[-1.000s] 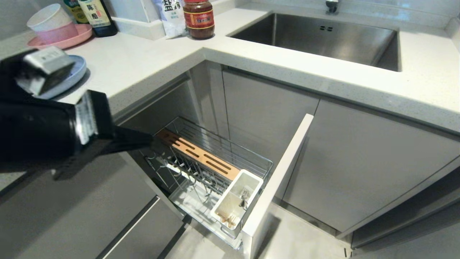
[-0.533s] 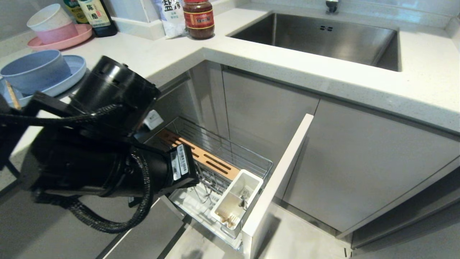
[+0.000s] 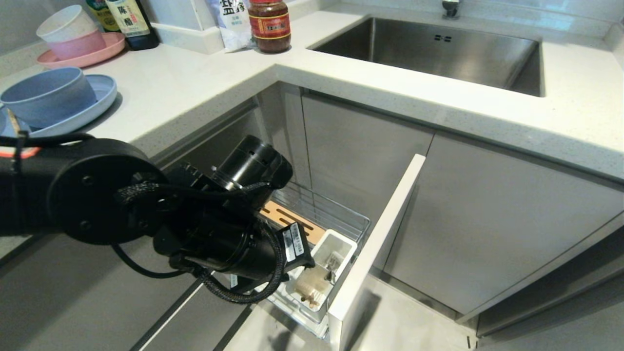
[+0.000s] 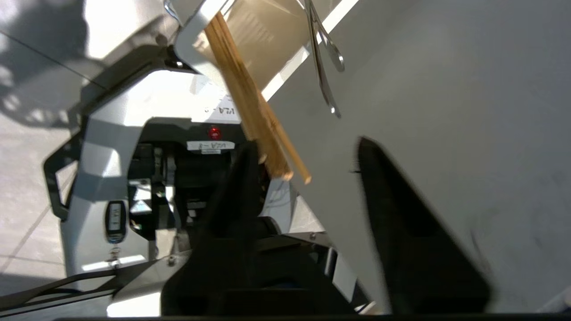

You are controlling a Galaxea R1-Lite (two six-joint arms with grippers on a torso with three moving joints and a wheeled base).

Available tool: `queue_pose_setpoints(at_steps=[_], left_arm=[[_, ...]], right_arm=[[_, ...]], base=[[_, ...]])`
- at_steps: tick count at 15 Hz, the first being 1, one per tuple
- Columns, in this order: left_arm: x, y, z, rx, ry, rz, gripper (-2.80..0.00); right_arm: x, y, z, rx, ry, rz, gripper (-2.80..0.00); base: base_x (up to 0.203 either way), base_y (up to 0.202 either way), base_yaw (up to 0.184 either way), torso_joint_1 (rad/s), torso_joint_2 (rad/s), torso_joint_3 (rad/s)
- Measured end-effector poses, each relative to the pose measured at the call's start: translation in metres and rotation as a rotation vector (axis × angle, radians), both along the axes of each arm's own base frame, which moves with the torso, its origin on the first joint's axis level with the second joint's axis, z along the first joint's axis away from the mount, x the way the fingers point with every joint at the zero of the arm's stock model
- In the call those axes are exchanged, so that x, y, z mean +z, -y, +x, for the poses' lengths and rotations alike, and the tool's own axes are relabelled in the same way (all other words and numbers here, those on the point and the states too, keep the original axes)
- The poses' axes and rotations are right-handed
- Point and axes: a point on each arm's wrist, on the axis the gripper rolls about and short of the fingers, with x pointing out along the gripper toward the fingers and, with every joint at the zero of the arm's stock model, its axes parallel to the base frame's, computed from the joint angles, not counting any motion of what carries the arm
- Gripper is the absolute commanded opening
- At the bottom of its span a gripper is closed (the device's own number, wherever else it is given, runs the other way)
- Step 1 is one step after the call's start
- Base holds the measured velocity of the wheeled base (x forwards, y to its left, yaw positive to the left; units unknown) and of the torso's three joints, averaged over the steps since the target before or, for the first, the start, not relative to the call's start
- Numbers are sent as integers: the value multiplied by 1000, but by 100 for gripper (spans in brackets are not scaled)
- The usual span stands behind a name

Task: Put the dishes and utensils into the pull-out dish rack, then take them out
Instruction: Take the spoon out of the cupboard

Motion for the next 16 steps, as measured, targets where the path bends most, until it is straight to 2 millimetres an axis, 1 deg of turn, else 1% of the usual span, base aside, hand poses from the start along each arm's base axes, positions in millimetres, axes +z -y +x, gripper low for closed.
queue_pose_setpoints(at_steps=[6,16], left_arm=[[-9,27,21,11,-7,-45,0],[-35,50,35,46,-101,-89,0]], right_arm=[[0,0,0,0,0,0,-280],[0,0,0,0,0,0,-280]], base=[[0,0,0,0,0,0],[0,0,0,0,0,0]])
